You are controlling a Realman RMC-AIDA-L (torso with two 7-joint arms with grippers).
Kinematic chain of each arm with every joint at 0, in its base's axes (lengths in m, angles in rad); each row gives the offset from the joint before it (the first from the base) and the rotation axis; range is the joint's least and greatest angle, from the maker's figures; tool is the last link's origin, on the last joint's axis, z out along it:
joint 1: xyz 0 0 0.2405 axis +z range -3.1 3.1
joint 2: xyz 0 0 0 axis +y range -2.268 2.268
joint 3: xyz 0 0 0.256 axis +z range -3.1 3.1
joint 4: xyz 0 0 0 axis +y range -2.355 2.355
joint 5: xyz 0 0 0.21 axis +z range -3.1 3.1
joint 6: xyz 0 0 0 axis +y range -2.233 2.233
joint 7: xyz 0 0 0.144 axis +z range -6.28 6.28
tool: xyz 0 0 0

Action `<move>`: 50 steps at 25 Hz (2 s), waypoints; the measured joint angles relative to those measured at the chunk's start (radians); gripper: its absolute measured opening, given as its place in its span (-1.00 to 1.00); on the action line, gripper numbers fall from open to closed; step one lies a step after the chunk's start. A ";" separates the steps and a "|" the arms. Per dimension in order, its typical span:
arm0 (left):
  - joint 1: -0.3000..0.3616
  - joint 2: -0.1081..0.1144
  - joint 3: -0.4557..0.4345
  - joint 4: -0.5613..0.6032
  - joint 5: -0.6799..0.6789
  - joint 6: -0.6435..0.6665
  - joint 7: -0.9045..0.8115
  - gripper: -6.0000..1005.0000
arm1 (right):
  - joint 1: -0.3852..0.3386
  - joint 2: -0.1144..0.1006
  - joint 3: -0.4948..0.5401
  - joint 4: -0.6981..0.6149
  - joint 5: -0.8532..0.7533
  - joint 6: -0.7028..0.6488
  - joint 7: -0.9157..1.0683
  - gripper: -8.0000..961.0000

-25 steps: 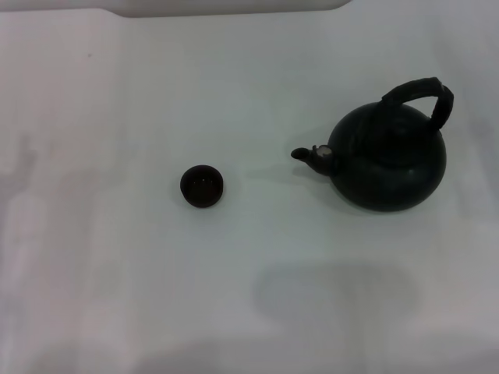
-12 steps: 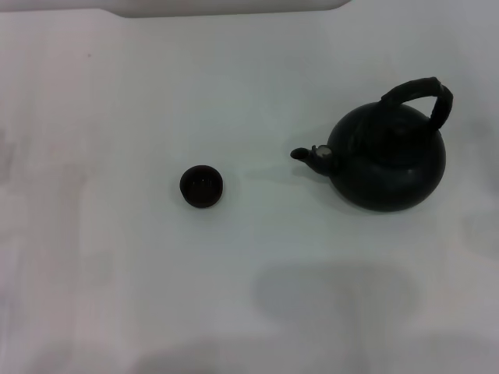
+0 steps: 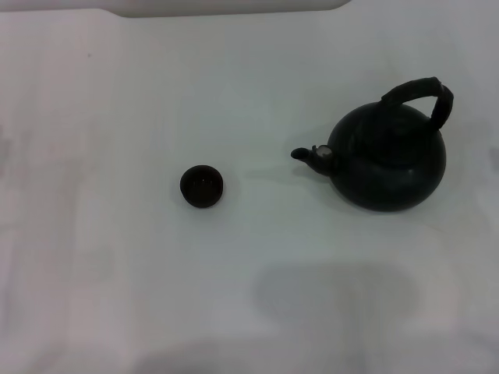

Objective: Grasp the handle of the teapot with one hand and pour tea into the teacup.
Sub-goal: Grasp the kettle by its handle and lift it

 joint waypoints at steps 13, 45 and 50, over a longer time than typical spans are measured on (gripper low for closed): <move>-0.011 0.001 0.000 0.031 -0.028 -0.020 0.000 0.77 | -0.067 0.001 -0.342 -0.203 -0.361 -0.205 0.420 0.62; -0.036 0.002 -0.012 0.036 -0.054 -0.033 0.000 0.77 | -0.050 -0.006 -0.696 0.084 -0.351 -0.782 0.503 0.51; -0.040 0.002 -0.012 0.036 -0.054 -0.024 0.000 0.77 | 0.004 -0.007 -0.695 0.136 -0.339 -0.804 0.504 0.51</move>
